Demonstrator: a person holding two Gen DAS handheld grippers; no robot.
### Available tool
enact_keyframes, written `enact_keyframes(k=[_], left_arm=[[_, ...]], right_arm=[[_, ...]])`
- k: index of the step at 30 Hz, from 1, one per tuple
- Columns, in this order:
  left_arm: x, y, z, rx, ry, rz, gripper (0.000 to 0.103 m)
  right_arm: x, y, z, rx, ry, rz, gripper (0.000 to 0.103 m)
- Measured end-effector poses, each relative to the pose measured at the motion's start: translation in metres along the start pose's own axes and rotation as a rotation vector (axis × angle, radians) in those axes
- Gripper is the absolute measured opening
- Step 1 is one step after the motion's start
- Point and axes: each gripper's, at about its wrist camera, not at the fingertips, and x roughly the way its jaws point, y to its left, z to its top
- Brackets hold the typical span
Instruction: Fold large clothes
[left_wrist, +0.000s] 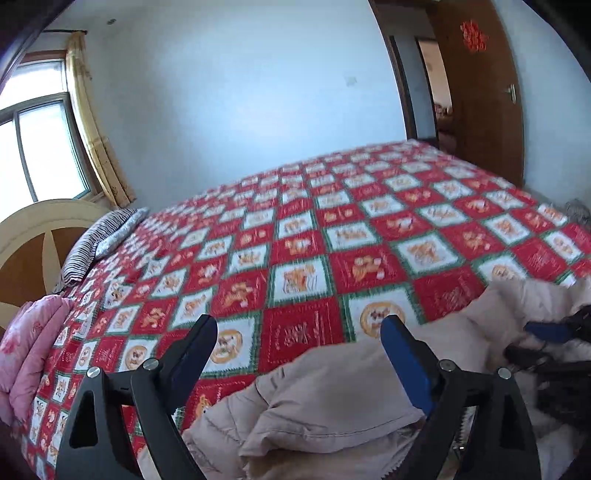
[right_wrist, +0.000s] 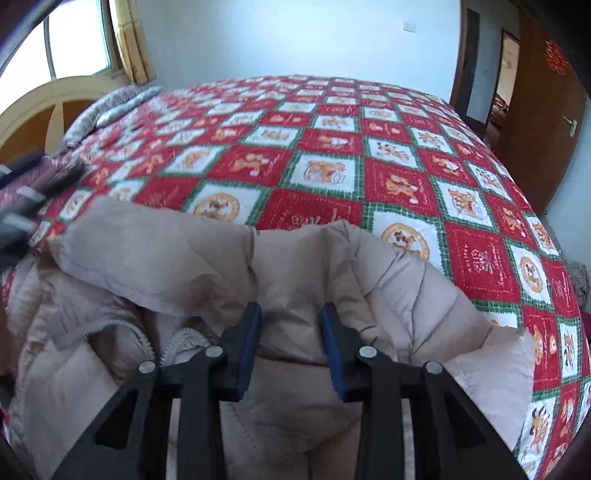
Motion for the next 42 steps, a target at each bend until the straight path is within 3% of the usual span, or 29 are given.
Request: enact_keyframes(k=[4,7,13,19,27,42], left_arm=[[0.045,-0.011,-0.037,0.017,0.195,-0.039,0.091],[0.040,-0.008,-0.045,-0.013,0.172,-0.042,0.091],[0.047,-0.007,-0.049,-0.041,0.183,-0.051,0.091],[0.060,-0.006,-0.051,-0.083,0.201,-0.064,0.098],[0.071,-0.009,-0.053,-0.084,0.238,-0.059,0.102],[0.075,-0.011,-0.055,-0.073,0.252,-0.045,0.102]], right_arm=[[-0.029,-0.003,0.012,0.052,-0.149,0.004,0.038],[-0.026,-0.003,0.025,0.082,-0.190,0.006,0.047],[0.027,0.004,0.016,0.046,-0.032,0.016,0.047],[0.042,-0.005,0.004,0.063,0.020,0.033,0.047],[0.053,0.009,-0.001,-0.010,0.022,-0.053,0.049],[0.059,0.017,0.000,-0.037,0.031,-0.097,0.049]])
